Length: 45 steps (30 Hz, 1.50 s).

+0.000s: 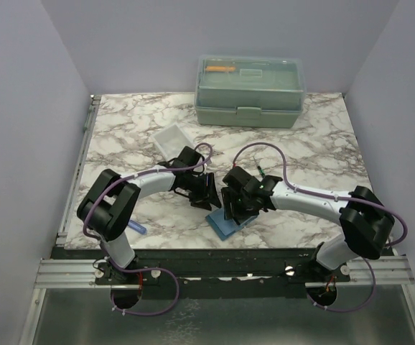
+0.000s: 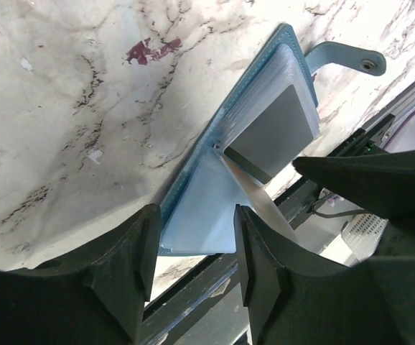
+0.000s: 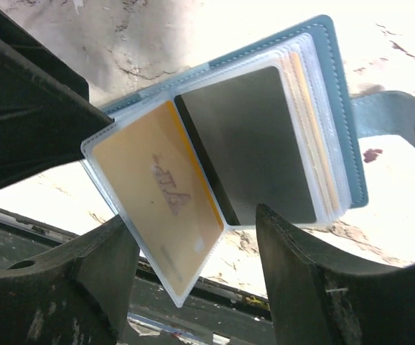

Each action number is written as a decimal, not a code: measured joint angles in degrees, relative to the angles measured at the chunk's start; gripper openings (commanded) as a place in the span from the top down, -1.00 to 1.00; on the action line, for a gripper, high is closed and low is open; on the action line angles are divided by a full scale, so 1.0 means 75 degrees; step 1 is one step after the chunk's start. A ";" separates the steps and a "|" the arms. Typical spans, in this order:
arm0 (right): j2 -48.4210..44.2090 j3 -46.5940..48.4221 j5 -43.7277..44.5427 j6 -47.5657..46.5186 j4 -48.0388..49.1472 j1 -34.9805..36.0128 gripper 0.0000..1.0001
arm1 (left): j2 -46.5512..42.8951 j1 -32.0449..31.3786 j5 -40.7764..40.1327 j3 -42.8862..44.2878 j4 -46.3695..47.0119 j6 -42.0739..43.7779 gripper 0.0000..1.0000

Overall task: Put the credit cards into the card holder
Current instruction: Turn over the card slot in the card holder.

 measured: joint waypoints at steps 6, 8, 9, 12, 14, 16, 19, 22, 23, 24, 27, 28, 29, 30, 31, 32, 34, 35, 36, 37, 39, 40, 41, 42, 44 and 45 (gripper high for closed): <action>-0.0318 0.0000 0.0286 -0.0087 -0.0332 -0.0093 -0.38 | 0.0207 -0.0015 -0.0003 0.0047 -0.0015 0.0032 -0.18; -0.0358 0.0000 0.0338 -0.0096 -0.0361 -0.0175 -0.30 | 0.0268 -0.0015 -0.0003 0.0134 -0.0023 0.0041 -0.25; -0.0361 0.0000 0.0428 -0.0105 -0.0382 -0.0251 -0.25 | 0.0268 -0.0015 -0.0006 0.0160 -0.0023 0.0044 -0.30; -0.0358 -0.0006 0.0761 -0.0122 -0.0527 -0.0478 -0.16 | 0.0265 -0.0015 -0.0015 0.0204 -0.0012 0.0050 -0.41; -0.0338 -0.0035 0.0965 -0.0175 -0.0586 -0.0650 -0.13 | 0.0236 -0.0026 -0.0032 0.0172 -0.0026 0.0055 -0.45; -0.0283 -0.0102 0.1055 -0.0262 -0.0574 -0.0781 -0.12 | 0.0137 -0.0038 -0.0038 0.0050 -0.0035 0.0047 -0.43; -0.0175 -0.0323 0.1061 -0.0373 -0.0434 -0.0982 -0.11 | -0.0125 -0.0090 -0.0038 -0.0256 -0.0108 0.0017 -0.31; -0.0201 -0.0484 0.0915 -0.0443 -0.0146 -0.1137 -0.10 | -0.0370 -0.0201 -0.0038 -0.0466 -0.0251 -0.0073 -0.18; -0.0216 -0.0530 0.0848 -0.0458 -0.0035 -0.1177 -0.09 | -0.0440 -0.0230 -0.0038 -0.0498 -0.0268 -0.0111 -0.18; -0.0248 -0.0612 0.0755 -0.0469 0.0125 -0.1227 -0.08 | -0.0548 -0.0265 -0.0038 -0.0530 -0.0306 -0.0160 -0.18; -0.0382 -0.0883 0.0431 -0.0463 0.0527 -0.1373 -0.07 | -0.0822 -0.0361 -0.0061 -0.0557 -0.0297 -0.0303 -0.07; -0.0417 -0.0950 0.0338 -0.0446 0.0632 -0.1402 -0.06 | -0.0831 -0.0388 -0.0076 -0.0557 -0.0289 -0.0332 -0.03; -0.0475 -0.1058 0.0210 -0.0399 0.0781 -0.1440 -0.06 | -0.0804 -0.0414 -0.0105 -0.0557 -0.0297 -0.0361 0.02; -0.0522 -0.1151 0.0119 -0.0335 0.0892 -0.1472 -0.06 | -0.0731 -0.0434 -0.0152 -0.0557 -0.0297 -0.0382 0.08; -0.0574 -0.1239 0.0052 -0.0271 0.0988 -0.1507 -0.06 | -0.0662 -0.0443 -0.0204 -0.0554 -0.0294 -0.0379 0.12; -0.0615 -0.1309 0.0015 -0.0201 0.1067 -0.1521 -0.06 | -0.0557 -0.0449 -0.0315 -0.0551 -0.0294 -0.0373 0.13; -0.0737 -0.1510 -0.0035 0.0000 0.1288 -0.1530 -0.07 | -0.0230 -0.0446 -0.0595 -0.0495 -0.0306 -0.0347 0.18; -0.0799 -0.1603 -0.0050 0.0082 0.1378 -0.1542 -0.06 | -0.0114 -0.0437 -0.0627 -0.0431 -0.0350 -0.0344 0.22; -0.0866 -0.1699 -0.0073 0.0178 0.1469 -0.1571 -0.06 | -0.0015 -0.0417 -0.0638 -0.0335 -0.0411 -0.0344 0.24; -0.0935 -0.1789 -0.0079 0.0277 0.1545 -0.1603 -0.07 | 0.0087 -0.0382 -0.0702 -0.0195 -0.0446 -0.0329 0.26; -0.1070 -0.1953 -0.0099 0.0443 0.1670 -0.1696 -0.07 | 0.0396 -0.0335 -0.0819 0.0198 -0.0484 -0.0286 0.27; -0.1142 -0.2043 -0.0117 0.0536 0.1743 -0.1769 -0.07 | 0.0522 -0.0323 -0.0868 0.0364 -0.0504 -0.0271 0.27; -0.1207 -0.2119 -0.0143 0.0609 0.1804 -0.1821 -0.07 | 0.0734 -0.0306 -0.0921 0.0644 -0.0536 -0.0251 0.27; -0.1285 -0.2206 -0.0189 0.0691 0.1865 -0.1891 -0.07 | 0.0886 -0.0294 -0.0970 0.0877 -0.0536 -0.0224 0.27; -0.1489 -0.2401 -0.0274 0.0822 0.1955 -0.2075 -0.07 | 0.1174 -0.0274 -0.1107 0.1309 -0.0565 -0.0163 0.27; -0.1568 -0.2471 -0.0291 0.0874 0.1973 -0.2136 -0.07 | 0.1306 -0.0256 -0.1174 0.1521 -0.0595 -0.0119 0.27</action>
